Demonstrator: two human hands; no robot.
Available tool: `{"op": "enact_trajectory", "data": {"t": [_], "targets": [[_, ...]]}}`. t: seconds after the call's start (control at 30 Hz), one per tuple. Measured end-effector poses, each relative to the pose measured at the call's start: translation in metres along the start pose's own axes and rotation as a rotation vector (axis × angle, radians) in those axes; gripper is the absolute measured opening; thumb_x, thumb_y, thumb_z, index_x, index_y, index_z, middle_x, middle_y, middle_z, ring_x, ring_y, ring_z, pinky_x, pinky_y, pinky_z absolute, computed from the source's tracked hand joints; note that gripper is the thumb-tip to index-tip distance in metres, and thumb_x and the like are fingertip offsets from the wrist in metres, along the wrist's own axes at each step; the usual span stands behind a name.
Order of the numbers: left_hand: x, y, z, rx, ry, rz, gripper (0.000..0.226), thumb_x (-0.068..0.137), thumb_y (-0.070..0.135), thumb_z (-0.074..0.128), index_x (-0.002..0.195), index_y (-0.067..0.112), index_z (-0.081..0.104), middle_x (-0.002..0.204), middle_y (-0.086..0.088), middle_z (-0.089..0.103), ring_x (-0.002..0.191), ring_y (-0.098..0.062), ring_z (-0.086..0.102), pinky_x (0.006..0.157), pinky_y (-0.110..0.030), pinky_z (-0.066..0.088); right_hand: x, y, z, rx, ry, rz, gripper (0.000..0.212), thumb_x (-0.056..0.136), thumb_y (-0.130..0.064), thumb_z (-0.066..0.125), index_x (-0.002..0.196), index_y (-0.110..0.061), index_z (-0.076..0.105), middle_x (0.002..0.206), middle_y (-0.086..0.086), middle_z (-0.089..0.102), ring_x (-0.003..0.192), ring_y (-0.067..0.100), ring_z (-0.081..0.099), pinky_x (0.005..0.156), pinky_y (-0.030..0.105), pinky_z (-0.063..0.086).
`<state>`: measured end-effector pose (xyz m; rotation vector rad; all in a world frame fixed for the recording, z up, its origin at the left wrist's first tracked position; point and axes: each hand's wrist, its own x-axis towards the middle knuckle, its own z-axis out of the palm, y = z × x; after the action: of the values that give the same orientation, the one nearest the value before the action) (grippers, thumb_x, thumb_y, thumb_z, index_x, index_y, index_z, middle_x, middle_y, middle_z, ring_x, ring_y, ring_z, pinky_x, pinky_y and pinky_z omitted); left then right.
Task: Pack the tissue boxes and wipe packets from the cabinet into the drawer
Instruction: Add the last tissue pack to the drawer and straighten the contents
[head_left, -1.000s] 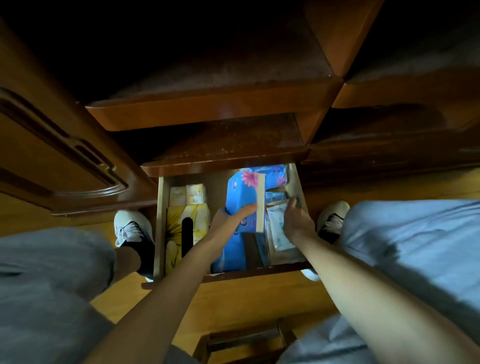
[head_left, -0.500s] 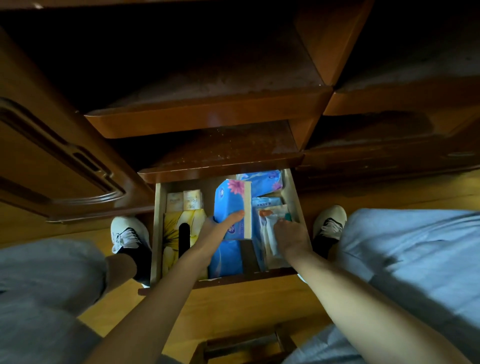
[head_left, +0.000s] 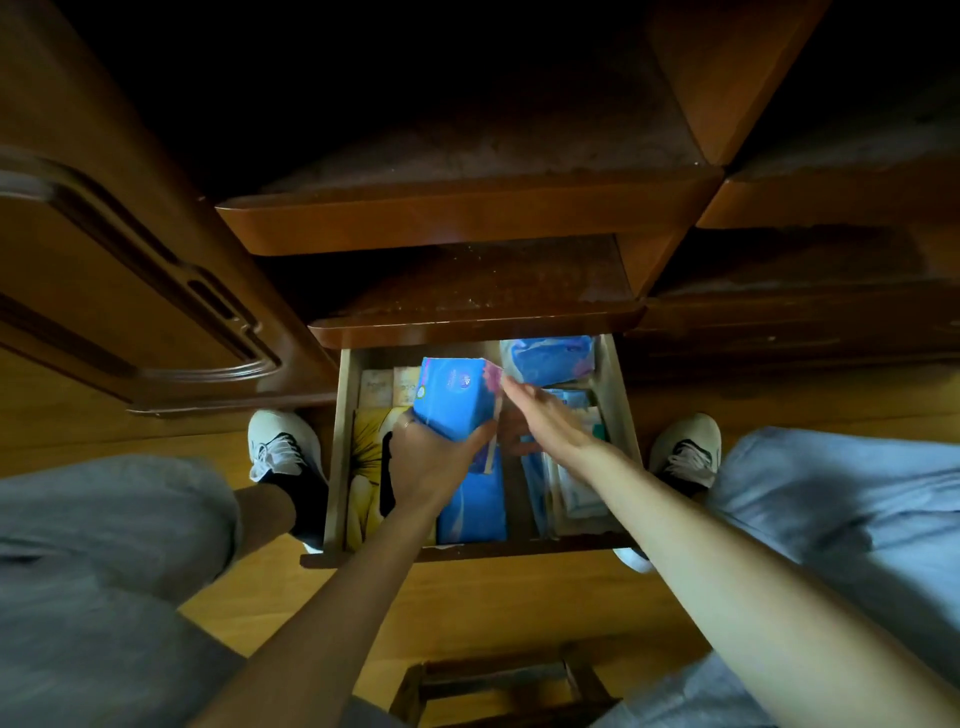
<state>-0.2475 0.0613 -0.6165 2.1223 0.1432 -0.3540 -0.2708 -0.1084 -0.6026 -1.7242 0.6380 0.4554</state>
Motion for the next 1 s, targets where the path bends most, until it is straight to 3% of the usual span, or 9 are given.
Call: {"op": "enact_trajectory", "data": {"t": [0.1,0.2,0.3,0.4,0.5,0.63,0.73,0.87,1.0], "targets": [[0.002,0.005,0.001,0.004,-0.23,0.115,0.065,0.067,0.067,0.078,0.107,0.017,0.063,0.086,-0.006,0.072,0.065,-0.009,0.066,0.051,-0.022,0.05,0.005,0.002,0.011,0.175,-0.072,0.089,0.095,0.063,-0.093,0.059,0.139,-0.038,0.044,0.124,-0.003,0.063,0.109,0.02,0.067,0.086,0.043,0.059],[0.006,0.01,-0.006,-0.034,-0.465,0.008,0.064,0.087,0.05,0.061,0.143,0.021,0.051,0.126,-0.002,0.066,0.106,-0.024,0.068,0.085,-0.033,0.056,0.022,0.023,0.002,0.189,0.048,0.069,0.087,0.077,-0.063,0.075,0.148,-0.031,0.036,0.132,-0.006,0.061,0.114,0.015,0.061,0.096,0.042,0.049],[0.013,0.002,-0.019,0.036,-0.277,0.05,0.041,0.099,0.038,0.052,0.138,0.026,0.056,0.13,0.0,0.065,0.099,-0.017,0.067,0.079,-0.03,0.052,0.039,0.029,-0.006,0.092,0.088,0.085,0.078,0.083,-0.06,0.072,0.145,-0.027,0.037,0.133,-0.008,0.058,0.114,0.014,0.057,0.101,0.042,0.042],[0.028,-0.025,-0.038,0.394,-0.188,0.132,0.048,0.1,0.036,0.052,0.146,0.021,0.051,0.148,-0.001,0.05,0.133,-0.02,0.046,0.103,-0.038,0.044,0.053,0.024,0.007,-0.047,0.088,0.091,0.084,0.081,-0.066,0.07,0.142,-0.024,0.031,0.128,-0.007,0.057,0.108,0.015,0.056,0.092,0.04,0.041],[0.033,-0.05,-0.051,0.555,-0.234,0.13,0.051,0.1,0.035,0.05,0.148,0.017,0.048,0.157,-0.002,0.041,0.145,-0.026,0.033,0.113,-0.042,0.036,0.074,0.018,0.027,-0.123,0.116,0.1,0.077,0.084,-0.064,0.067,0.135,-0.02,0.03,0.132,0.001,0.058,0.113,0.025,0.059,0.093,0.04,0.043],[0.029,-0.061,-0.05,0.693,-0.331,0.191,0.057,0.098,0.039,0.051,0.15,0.016,0.043,0.161,-0.001,0.031,0.148,-0.029,0.027,0.112,-0.044,0.037,0.095,0.012,0.038,-0.095,0.228,0.128,0.076,0.091,-0.056,0.064,0.142,-0.014,0.026,0.14,0.012,0.055,0.12,0.034,0.058,0.103,0.048,0.046],[0.029,-0.061,-0.048,0.768,-0.304,0.235,0.056,0.096,0.039,0.054,0.146,0.015,0.046,0.157,-0.003,0.035,0.145,-0.029,0.029,0.107,-0.042,0.042,0.102,0.018,0.04,-0.078,0.19,0.144,0.075,0.096,-0.051,0.061,0.147,-0.013,0.022,0.139,0.012,0.054,0.111,0.029,0.058,0.095,0.043,0.047],[0.034,-0.055,-0.044,0.699,-0.227,0.199,0.043,0.096,0.035,0.055,0.134,0.015,0.057,0.142,0.001,0.046,0.134,-0.023,0.038,0.096,-0.034,0.045,0.105,0.035,0.048,-0.297,0.075,0.187,0.065,0.1,-0.056,0.05,0.145,-0.009,0.038,0.142,0.018,0.055,0.122,0.036,0.056,0.099,0.041,0.044],[0.041,-0.053,-0.041,0.715,-0.191,0.18,0.039,0.095,0.033,0.056,0.128,0.013,0.061,0.135,-0.002,0.05,0.126,-0.023,0.042,0.092,-0.033,0.048,0.107,0.033,0.043,-0.317,0.045,0.208,0.059,0.094,-0.059,0.057,0.133,-0.015,0.049,0.129,0.011,0.064,0.112,0.031,0.063,0.098,0.049,0.05]]}}
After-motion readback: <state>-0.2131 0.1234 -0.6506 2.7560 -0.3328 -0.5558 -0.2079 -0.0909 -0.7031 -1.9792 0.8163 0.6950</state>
